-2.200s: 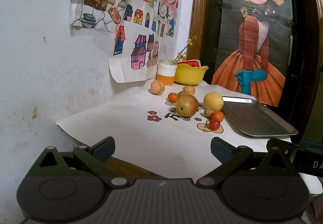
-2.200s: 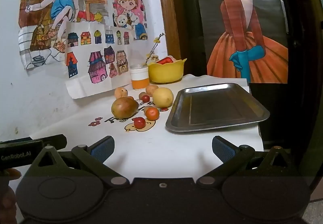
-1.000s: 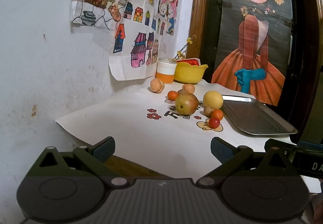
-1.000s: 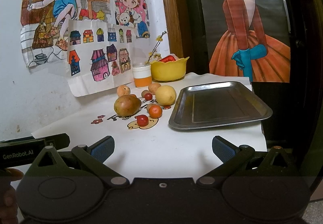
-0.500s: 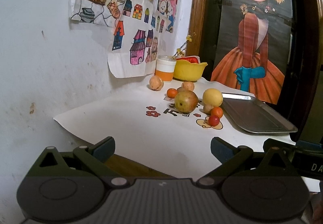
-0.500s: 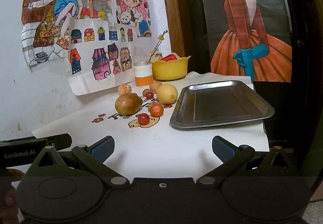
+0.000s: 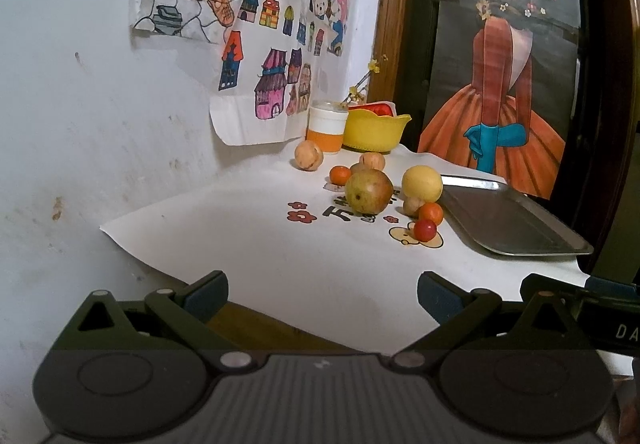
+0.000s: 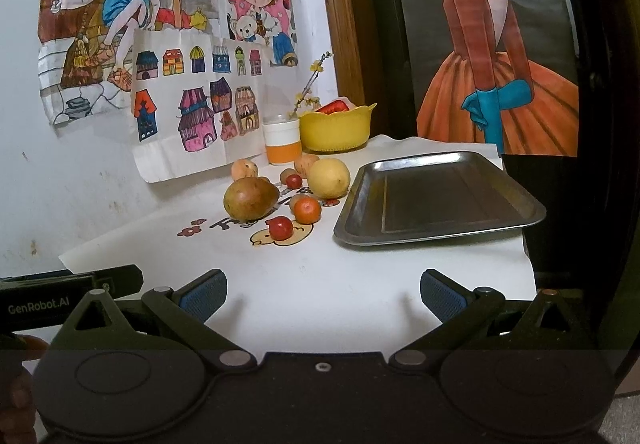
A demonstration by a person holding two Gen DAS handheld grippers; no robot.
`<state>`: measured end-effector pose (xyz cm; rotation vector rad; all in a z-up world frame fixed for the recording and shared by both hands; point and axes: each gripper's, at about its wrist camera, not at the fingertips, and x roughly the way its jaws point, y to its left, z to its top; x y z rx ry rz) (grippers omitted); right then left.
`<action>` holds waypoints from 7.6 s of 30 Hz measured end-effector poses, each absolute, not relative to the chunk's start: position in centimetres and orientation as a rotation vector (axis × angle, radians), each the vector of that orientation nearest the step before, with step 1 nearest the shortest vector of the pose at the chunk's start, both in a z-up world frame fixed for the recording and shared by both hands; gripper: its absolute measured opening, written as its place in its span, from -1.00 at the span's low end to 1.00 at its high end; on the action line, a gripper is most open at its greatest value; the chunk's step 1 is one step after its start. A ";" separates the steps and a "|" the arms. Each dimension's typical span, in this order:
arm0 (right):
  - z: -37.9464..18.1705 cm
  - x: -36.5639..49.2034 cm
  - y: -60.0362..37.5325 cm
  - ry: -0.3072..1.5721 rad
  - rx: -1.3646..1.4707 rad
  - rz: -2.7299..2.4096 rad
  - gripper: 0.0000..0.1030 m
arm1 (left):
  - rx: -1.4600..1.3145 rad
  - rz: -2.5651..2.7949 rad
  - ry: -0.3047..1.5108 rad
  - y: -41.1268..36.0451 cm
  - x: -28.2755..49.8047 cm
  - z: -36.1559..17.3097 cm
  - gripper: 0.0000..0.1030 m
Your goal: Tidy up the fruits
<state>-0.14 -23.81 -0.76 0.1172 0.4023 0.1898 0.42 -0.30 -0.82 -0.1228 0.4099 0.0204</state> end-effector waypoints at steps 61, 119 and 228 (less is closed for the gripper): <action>-0.2 16.1 -18.1 0.650 -0.196 0.467 -0.04 | -0.135 -0.262 0.674 -0.1 22.8 -0.3 0.72; 2.5 10.8 -26.4 0.579 -0.046 0.364 -0.55 | -0.141 -0.327 0.618 -6.2 15.9 3.4 0.11; 11.3 13.0 -30.4 0.306 -0.167 0.265 0.99 | -0.197 -0.159 0.342 -5.2 18.3 11.8 0.99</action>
